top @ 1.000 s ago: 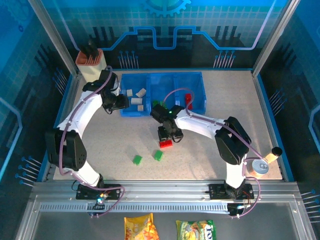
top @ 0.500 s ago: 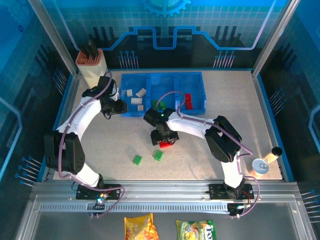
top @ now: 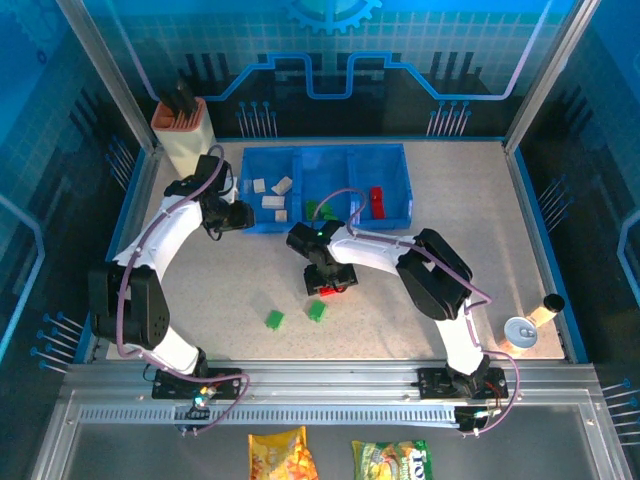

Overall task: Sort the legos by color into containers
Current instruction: Pick up the lego from the center of the table.

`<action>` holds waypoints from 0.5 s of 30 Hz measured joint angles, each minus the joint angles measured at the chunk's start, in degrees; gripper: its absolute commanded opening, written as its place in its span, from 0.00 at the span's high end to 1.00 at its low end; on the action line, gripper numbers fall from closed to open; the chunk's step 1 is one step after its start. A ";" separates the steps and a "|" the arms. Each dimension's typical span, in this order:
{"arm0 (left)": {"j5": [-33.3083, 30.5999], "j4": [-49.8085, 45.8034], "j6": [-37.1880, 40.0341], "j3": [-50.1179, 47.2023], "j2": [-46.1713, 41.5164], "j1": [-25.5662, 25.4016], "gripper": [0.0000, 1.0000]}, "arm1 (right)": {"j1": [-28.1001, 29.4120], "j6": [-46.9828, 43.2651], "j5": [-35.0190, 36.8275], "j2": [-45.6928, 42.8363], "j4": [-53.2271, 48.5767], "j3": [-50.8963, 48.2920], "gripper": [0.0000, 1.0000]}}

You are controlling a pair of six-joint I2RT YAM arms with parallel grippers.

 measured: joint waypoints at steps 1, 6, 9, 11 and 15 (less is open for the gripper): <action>-0.02 0.00 0.00 0.00 0.00 0.00 0.55 | -0.11 0.22 -0.02 0.04 0.04 0.00 0.26; 0.00 0.00 0.00 0.00 0.00 0.00 0.55 | -0.26 0.90 -0.02 0.04 0.46 -0.02 0.28; -0.02 0.00 0.00 0.00 0.00 0.00 0.55 | -0.28 1.09 -0.02 0.04 0.48 -0.07 0.30; 0.00 0.00 0.02 0.00 0.00 0.00 0.55 | -0.33 1.31 -0.02 0.04 0.48 -0.13 0.30; 0.00 0.00 0.02 0.00 0.00 0.00 0.55 | -0.39 1.73 -0.15 0.04 0.57 -0.26 0.32</action>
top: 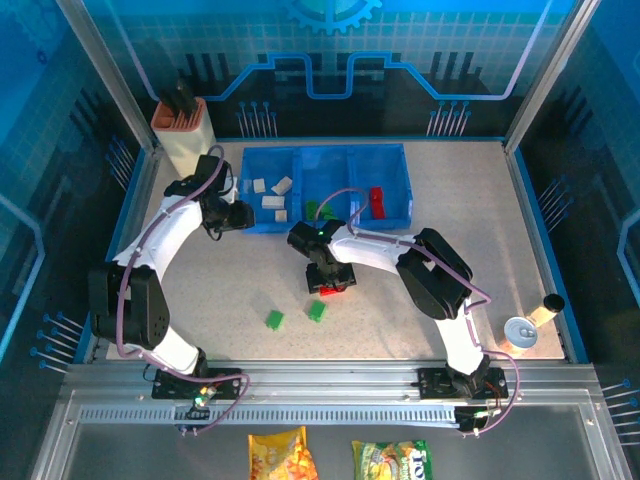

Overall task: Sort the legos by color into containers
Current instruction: Pick up the lego from the center of the table.

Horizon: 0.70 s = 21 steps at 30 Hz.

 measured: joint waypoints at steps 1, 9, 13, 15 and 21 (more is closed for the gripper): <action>0.00 0.00 0.00 0.00 0.00 0.00 0.55 | 0.00 0.22 0.00 -0.02 0.02 -0.02 0.33; 0.00 0.02 0.04 0.00 0.00 0.00 0.55 | -0.09 1.29 0.00 -0.48 0.39 -0.48 0.38; 0.00 0.22 0.15 0.00 0.00 0.00 0.55 | -0.13 1.55 0.04 -0.66 0.66 -0.76 0.38; 0.00 0.31 0.15 0.00 0.00 0.00 0.55 | -0.26 1.55 0.04 -0.94 0.87 -1.11 0.39; 0.00 0.39 0.15 0.00 0.00 0.00 0.55 | -2.34 1.49 0.17 -2.58 1.16 -3.61 0.41</action>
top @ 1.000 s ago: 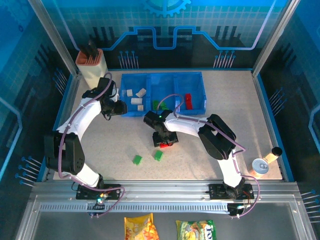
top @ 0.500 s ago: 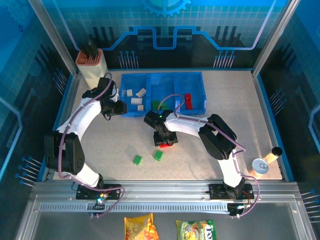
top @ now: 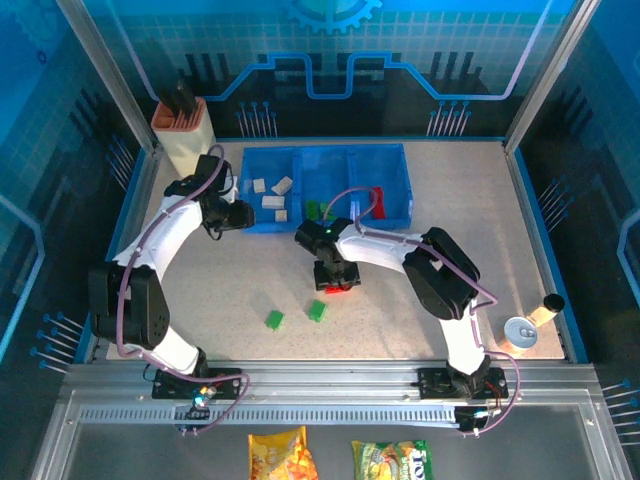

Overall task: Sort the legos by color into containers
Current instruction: Pick up the lego from the center of the table, then place the lego in the container.

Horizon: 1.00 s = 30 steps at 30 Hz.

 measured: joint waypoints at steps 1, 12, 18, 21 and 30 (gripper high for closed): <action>0.00 0.00 0.00 0.00 0.00 0.00 0.55 | -0.50 -0.04 -0.02 -0.37 0.07 -0.52 0.41; 0.02 0.00 0.00 0.00 0.00 0.00 0.55 | -8.96 -4.09 0.61 -5.97 0.50 -8.11 0.41; 0.02 0.00 0.02 0.00 0.00 0.00 0.55 | -14.10 -7.74 0.66 -8.46 0.26 -9.75 0.42; 0.02 -0.02 0.02 0.00 0.00 0.00 0.55 | -16.00 -9.51 0.66 -9.42 0.17 -9.70 0.41; 0.02 -0.02 0.04 0.00 0.00 0.00 0.55 | -20.70 -14.40 0.63 -9.62 -1.86 -4.92 0.42</action>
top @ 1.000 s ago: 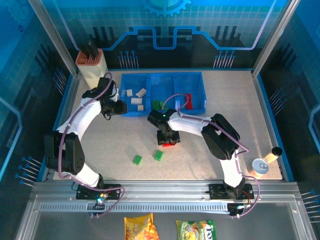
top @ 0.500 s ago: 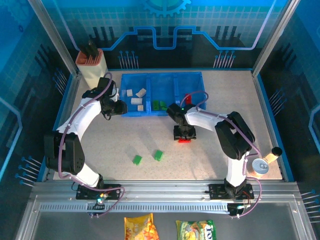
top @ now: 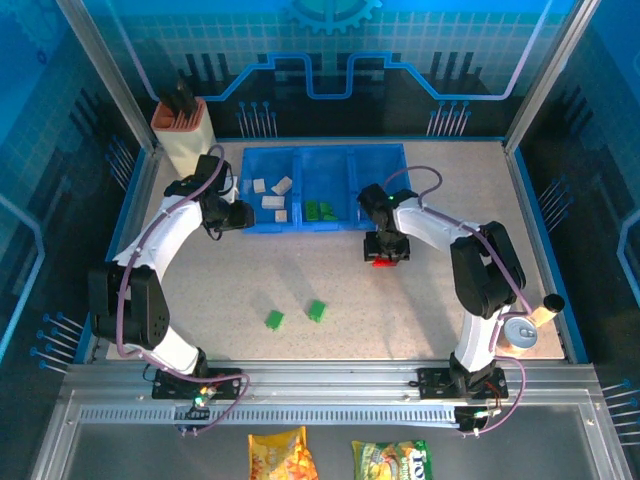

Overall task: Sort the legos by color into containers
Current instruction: Place the lego in the container.

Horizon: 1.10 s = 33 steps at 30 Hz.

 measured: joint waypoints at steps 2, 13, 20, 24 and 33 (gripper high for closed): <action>0.00 0.00 -0.02 0.00 0.00 0.00 0.55 | -0.94 -1.01 -0.02 0.00 -0.35 2.08 0.41; -0.02 0.00 0.02 0.00 0.00 0.00 0.55 | -5.97 -6.36 -0.24 3.10 -3.93 15.82 0.41; -0.07 0.00 0.98 0.00 0.00 0.00 0.55 | -7.50 -9.03 -0.46 9.62 -5.70 24.96 0.41; -0.07 0.00 1.05 0.00 0.00 0.00 0.55 | -8.07 -9.99 -0.72 13.35 -6.69 29.33 0.41; -0.48 0.00 1.07 0.00 0.17 0.00 0.55 | -8.79 -10.60 -1.55 21.07 -7.41 36.98 0.41</action>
